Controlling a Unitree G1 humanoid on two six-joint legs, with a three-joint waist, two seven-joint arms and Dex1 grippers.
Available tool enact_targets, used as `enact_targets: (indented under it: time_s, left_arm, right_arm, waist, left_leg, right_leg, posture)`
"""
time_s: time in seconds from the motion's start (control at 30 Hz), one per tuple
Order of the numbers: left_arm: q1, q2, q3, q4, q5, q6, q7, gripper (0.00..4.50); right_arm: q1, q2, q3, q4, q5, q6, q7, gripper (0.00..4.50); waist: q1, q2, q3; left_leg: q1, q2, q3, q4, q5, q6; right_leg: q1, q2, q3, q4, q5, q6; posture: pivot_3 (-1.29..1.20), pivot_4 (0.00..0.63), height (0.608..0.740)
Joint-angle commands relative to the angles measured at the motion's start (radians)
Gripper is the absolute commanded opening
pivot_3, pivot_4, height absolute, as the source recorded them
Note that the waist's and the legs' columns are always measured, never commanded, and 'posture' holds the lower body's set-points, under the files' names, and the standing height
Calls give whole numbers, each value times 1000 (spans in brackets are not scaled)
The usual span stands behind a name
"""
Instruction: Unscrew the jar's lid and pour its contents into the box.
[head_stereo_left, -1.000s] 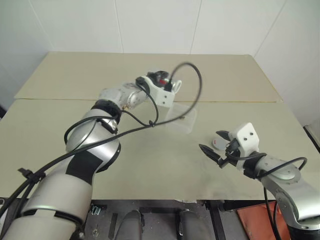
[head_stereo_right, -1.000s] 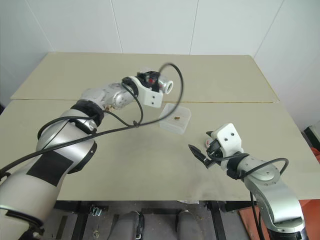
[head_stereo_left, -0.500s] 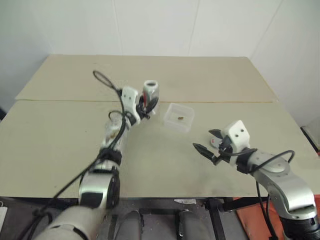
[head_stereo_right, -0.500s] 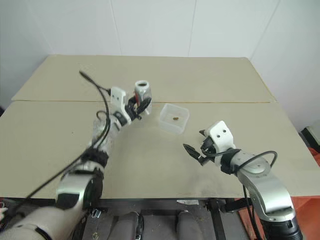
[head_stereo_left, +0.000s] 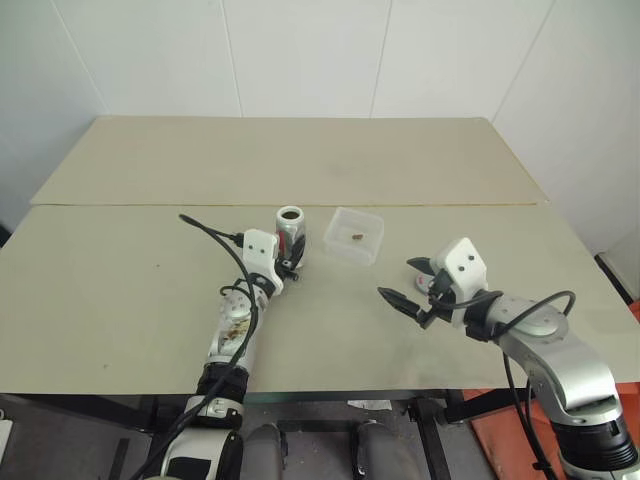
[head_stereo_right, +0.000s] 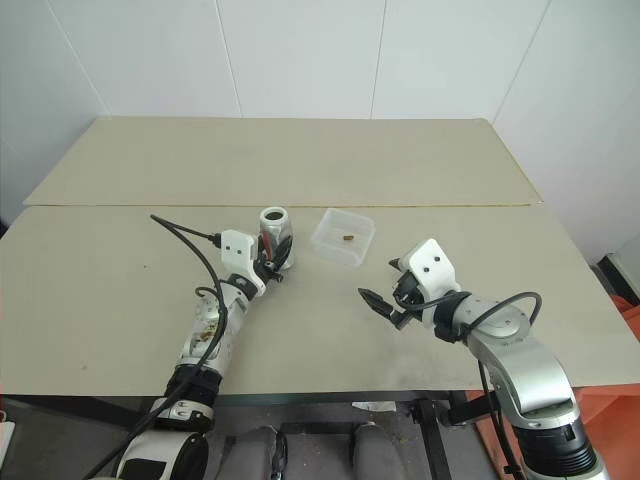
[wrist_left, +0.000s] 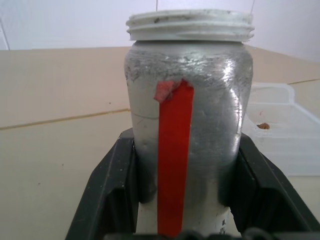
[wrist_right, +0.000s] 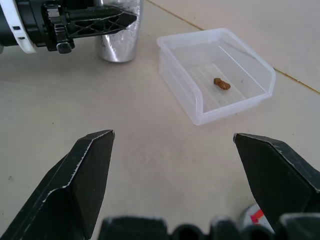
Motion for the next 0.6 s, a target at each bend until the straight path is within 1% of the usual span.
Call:
enact_targets:
  time_s: [0.03, 0.13, 0.2, 0.4, 0.5, 0.6]
  left_arm:
    - [23, 7, -23, 2, 25, -38, 18, 1948]
    - [40, 10, -28, -1, 0, -43, -9, 1948]
    - [52, 1, -19, -19, -17, -41, 4, 2673]
    - [92, -11, -18, -93, -7, -41, 66, 4475]
    - [133, -12, -27, -164, -10, -22, 78, 4475]
    - [196, 25, -51, -250, 22, -17, 69, 4475]
  right_arm:
    - [-8, -6, -3, -28, -9, -20, 3, 4491]
    - [-3, -6, -4, -31, -13, -19, 3, 4491]
    - [0, -8, -2, -33, -19, -19, 2, 4500]
    - [0, -10, -6, -24, -28, -25, 3, 4500]
    - [-7, -9, 1, -14, -34, -31, 8, 4500]
    - [-15, -12, 11, -1, -45, -43, 21, 4500]
  waist:
    - [0, 0, 0]
    - [-1, 0, -1]
    - [-1, 0, -1]
    - [0, 0, -1]
    - [-1, 0, -1]
    - [-3, 0, -1]
  left_leg:
    - [0, 0, 0, 0, 0, 0]
    - [0, 0, 0, 0, 0, 0]
    - [0, 0, 0, 0, 0, 0]
    - [-1, 0, 0, -1, 0, 0]
    - [-1, 0, 0, -1, 0, 0]
    - [-1, 0, 0, -1, 0, 0]
  right_leg:
    - [0, 0, 0, 0, 0, 0]
    - [0, 0, 0, 0, 0, 0]
    - [0, 0, 0, -1, 0, 0]
    - [-1, 0, 0, -1, 0, 0]
    - [-1, 0, 0, -1, -1, 2]
    - [-1, 0, 0, -1, -1, 1]
  posture:
    - [0, 150, 740]
    - [0, 150, 740]
    - [0, 150, 740]
    - [0, 150, 740]
    - [0, 150, 740]
    - [0, 150, 740]
